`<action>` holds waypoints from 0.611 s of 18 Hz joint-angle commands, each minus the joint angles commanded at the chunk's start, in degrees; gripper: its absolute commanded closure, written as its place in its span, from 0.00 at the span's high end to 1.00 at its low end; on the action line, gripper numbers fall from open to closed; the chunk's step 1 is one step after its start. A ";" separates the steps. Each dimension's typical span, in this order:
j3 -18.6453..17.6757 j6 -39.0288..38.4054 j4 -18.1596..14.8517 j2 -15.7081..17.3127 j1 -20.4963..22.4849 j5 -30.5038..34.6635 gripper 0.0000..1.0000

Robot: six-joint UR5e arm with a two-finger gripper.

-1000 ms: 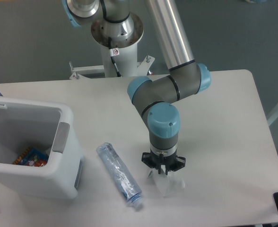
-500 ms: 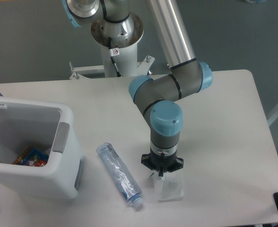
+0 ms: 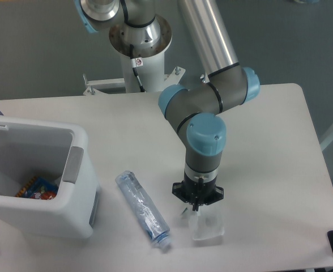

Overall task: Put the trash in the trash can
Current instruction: 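Close the gripper on the crumpled white tissue, then lift the tissue and carry it over the white trash bin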

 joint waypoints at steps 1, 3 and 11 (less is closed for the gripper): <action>0.00 0.00 0.00 0.35 0.00 0.00 0.00; -0.09 -0.35 0.00 1.49 0.09 -0.09 0.00; -0.09 -6.06 -0.09 7.47 0.00 -6.58 0.00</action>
